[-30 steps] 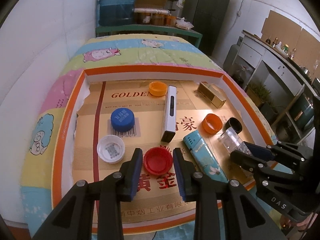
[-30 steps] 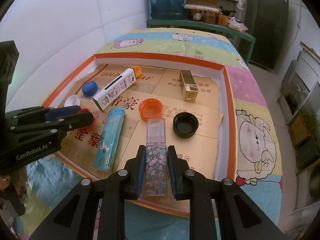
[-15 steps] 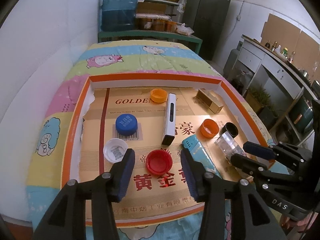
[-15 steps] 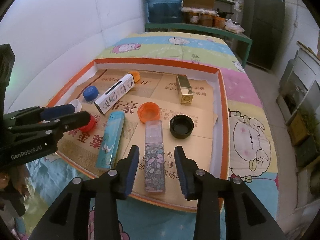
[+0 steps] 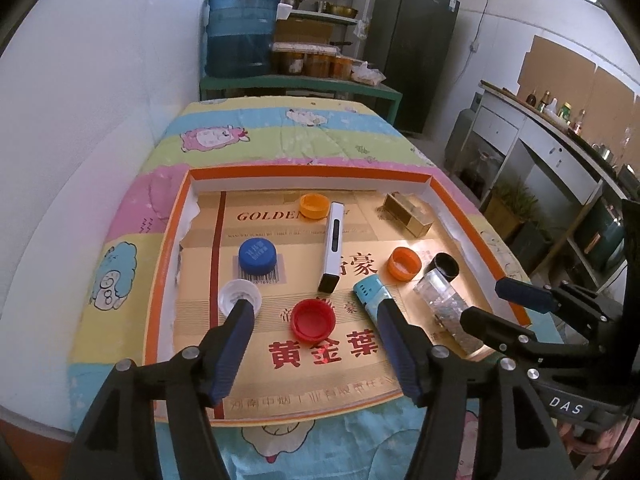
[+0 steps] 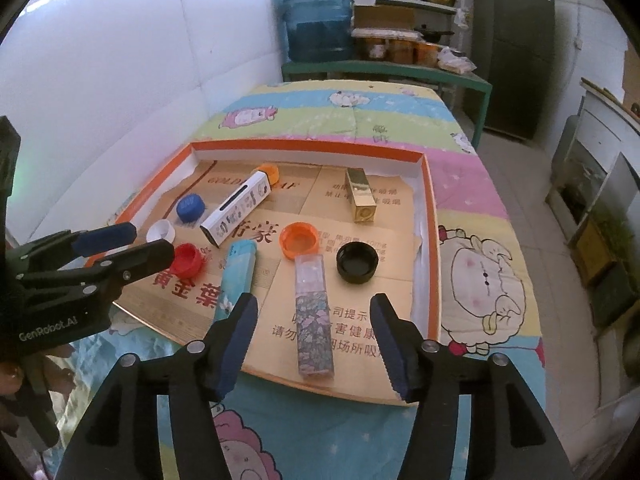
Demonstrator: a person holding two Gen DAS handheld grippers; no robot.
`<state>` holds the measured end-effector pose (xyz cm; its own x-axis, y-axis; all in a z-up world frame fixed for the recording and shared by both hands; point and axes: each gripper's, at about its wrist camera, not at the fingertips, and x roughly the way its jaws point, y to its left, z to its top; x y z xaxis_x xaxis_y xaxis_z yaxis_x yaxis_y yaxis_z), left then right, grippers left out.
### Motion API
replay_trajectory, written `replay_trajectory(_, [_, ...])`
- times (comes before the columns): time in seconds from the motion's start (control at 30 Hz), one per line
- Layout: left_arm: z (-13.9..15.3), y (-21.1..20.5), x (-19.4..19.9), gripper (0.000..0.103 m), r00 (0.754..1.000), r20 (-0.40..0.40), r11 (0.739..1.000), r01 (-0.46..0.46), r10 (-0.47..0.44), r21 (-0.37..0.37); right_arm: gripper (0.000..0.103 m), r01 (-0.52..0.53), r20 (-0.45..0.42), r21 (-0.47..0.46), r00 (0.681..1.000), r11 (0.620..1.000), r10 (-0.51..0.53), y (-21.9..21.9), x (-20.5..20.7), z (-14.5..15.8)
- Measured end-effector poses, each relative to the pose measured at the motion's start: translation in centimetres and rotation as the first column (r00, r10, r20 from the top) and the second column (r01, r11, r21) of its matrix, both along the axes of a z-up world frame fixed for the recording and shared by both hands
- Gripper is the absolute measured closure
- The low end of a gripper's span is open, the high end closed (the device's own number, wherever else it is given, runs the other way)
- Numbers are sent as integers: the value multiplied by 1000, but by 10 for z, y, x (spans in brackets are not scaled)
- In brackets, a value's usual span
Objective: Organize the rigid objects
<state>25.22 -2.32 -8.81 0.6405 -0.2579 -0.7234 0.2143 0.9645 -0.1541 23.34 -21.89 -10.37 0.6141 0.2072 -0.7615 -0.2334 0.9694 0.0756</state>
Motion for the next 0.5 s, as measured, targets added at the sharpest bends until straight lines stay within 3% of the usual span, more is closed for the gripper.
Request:
replay_trajectory(0.1, [5, 1, -4, 39, 1000, 9, 1000, -1, 1, -3, 36, 9, -1, 14, 1000, 1000, -9, -1, -3, 4])
replay_trajectory(0.5, [23, 9, -32, 39, 999, 43, 1000, -10, 11, -14, 35, 52, 33, -4, 998, 999, -52, 6, -29, 23])
